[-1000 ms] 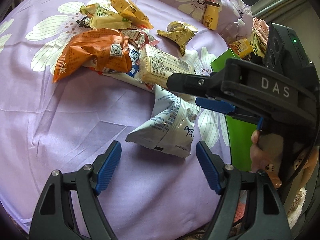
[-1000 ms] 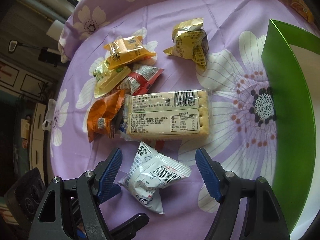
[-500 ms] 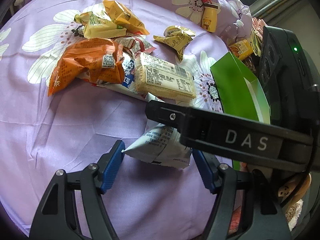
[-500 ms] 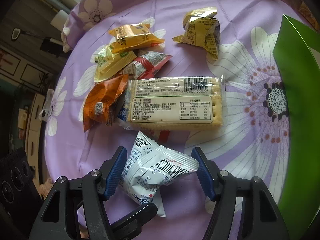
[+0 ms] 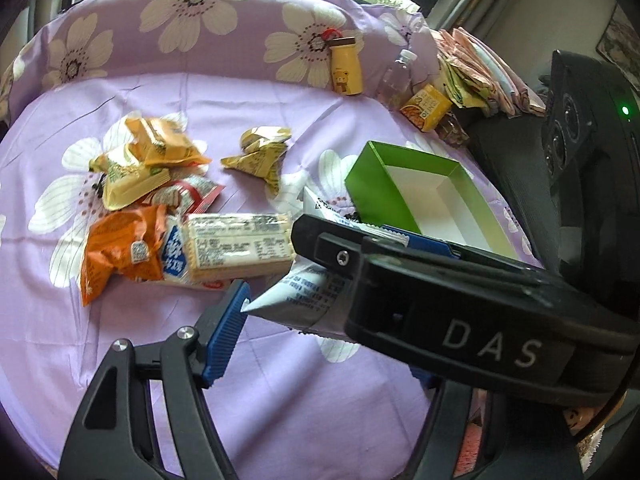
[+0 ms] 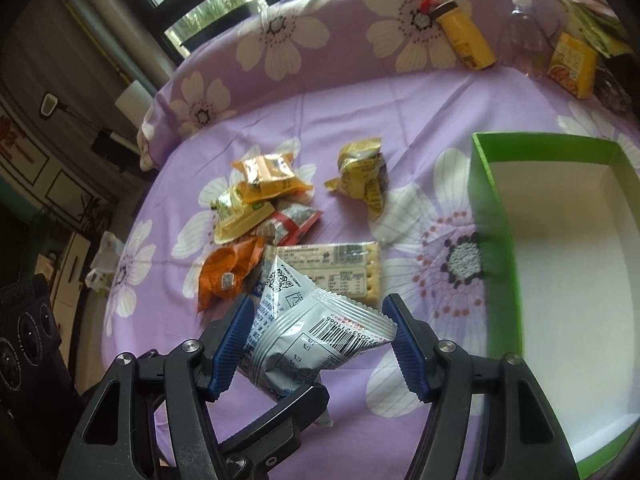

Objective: Organize snacks
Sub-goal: 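Carry the white snack bag with the right gripper over the green box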

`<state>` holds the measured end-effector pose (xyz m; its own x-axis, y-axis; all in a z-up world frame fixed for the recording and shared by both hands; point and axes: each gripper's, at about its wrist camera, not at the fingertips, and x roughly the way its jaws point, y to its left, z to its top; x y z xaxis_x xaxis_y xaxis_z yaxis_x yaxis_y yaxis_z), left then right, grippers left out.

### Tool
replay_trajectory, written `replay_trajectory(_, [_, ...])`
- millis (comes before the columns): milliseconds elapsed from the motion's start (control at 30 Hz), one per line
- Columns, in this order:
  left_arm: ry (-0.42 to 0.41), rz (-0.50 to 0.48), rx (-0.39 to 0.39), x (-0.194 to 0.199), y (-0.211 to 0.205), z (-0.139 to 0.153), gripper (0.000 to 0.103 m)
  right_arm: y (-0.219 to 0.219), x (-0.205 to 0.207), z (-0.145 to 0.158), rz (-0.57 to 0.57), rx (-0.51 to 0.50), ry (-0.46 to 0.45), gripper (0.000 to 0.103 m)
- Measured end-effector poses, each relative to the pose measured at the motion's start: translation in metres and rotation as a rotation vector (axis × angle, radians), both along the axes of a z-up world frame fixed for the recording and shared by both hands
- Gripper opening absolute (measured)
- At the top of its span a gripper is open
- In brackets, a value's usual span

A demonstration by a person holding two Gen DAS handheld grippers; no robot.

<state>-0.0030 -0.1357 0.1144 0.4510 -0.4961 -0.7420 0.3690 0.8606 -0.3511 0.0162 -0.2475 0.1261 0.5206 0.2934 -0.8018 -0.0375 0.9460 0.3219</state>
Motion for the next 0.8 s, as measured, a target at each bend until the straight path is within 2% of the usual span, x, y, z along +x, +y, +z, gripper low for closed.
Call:
replay_trajectory(233, [-0.073, -0.124, 0.006, 0.005, -0.056, 0.02, 0.071, -0.051, -0.015, 0.023, -0.154, 0.026, -0.087, 0.069])
replay_trajectory(400, [-0.095, -0.221, 0.004, 0.004, -0.097, 0.026, 0.071, -0.093, -0.029, 0.029, -0.265, 0.055, -0.113, 0.069])
replay_trajectory(600, [-0.079, -0.312, 0.004, 0.004, -0.138, 0.021, 0.071, -0.135, -0.04, 0.027, -0.375, 0.086, -0.113, 0.069])
replay_trajectory(800, [-0.026, -0.368, 0.019, 0.009, -0.169, 0.005, 0.071, -0.168, -0.044, 0.01, -0.458, 0.126, -0.063, 0.069])
